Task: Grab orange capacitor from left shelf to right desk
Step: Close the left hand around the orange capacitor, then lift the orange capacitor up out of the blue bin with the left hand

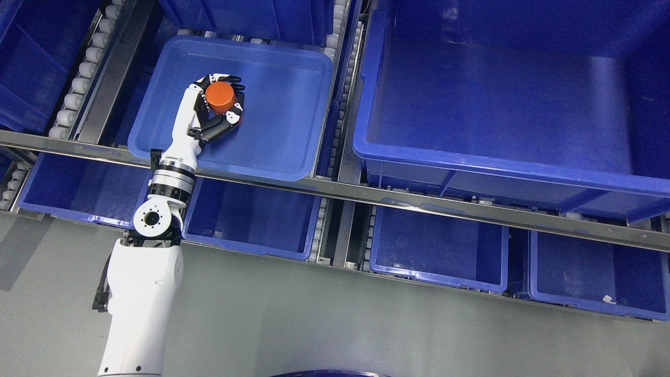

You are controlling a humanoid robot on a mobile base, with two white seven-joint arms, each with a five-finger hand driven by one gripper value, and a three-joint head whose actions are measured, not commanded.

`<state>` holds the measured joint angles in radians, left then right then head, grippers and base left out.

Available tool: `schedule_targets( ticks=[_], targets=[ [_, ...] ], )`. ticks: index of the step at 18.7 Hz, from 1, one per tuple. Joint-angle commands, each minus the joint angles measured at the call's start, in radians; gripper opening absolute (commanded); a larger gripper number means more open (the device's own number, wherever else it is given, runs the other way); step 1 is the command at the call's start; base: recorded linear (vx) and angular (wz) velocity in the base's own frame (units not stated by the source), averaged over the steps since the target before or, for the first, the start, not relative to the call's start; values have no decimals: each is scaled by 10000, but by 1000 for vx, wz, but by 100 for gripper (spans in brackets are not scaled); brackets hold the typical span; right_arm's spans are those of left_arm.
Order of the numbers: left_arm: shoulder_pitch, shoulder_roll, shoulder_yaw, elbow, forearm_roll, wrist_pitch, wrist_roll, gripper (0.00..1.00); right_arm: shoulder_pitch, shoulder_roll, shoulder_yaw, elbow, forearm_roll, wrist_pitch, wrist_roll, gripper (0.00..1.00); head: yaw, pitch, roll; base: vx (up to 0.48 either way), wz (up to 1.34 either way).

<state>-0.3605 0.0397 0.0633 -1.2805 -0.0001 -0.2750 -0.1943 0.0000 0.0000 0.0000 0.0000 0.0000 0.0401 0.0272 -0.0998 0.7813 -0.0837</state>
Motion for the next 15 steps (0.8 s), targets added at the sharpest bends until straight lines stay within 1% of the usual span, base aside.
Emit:
schedule_targets(
  ticks=[1, 2, 3, 5, 8, 11, 12, 15],
  targets=[
    [-30, -223, 426, 105, 275, -515, 10, 0, 338, -174, -123, -230, 0, -2, 35, 100, 0, 0, 0, 0, 0],
    [-76, -223, 380, -33, 581, -943, 10, 0, 338, -174, -123, -230, 0, -2, 35, 100, 0, 0, 0, 0, 0],
    [-213, -223, 365, -520, 933, -1327, 10, 0, 338, -174, -123, -230, 0, -2, 35, 100, 0, 0, 0, 0, 0],
    [-261, -223, 273, -1655, 1501, -1773, 71, 1, 338, -174, -123, -230, 0, -2, 35, 100, 0, 0, 0, 0, 0],
    [-77, -223, 227, -2685, 1672, -2234, 148, 2, 338, -174, -123, -230, 0, -2, 35, 100, 0, 0, 0, 0, 0],
    [381, -223, 120, -3361, 1948, -2908, 301, 2, 338, -174, -123, -230, 0, -2, 35, 100, 0, 0, 0, 0, 0],
    [748, -223, 58, -3591, 1979, -3260, 301, 2, 338, -174, -123, -230, 0, -2, 35, 100, 0, 0, 0, 0, 0],
    [1302, -223, 42, -3700, 1980, -3798, 301, 2, 338, -174, -123, -230, 0, -2, 35, 100, 0, 0, 0, 0, 0]
  ],
)
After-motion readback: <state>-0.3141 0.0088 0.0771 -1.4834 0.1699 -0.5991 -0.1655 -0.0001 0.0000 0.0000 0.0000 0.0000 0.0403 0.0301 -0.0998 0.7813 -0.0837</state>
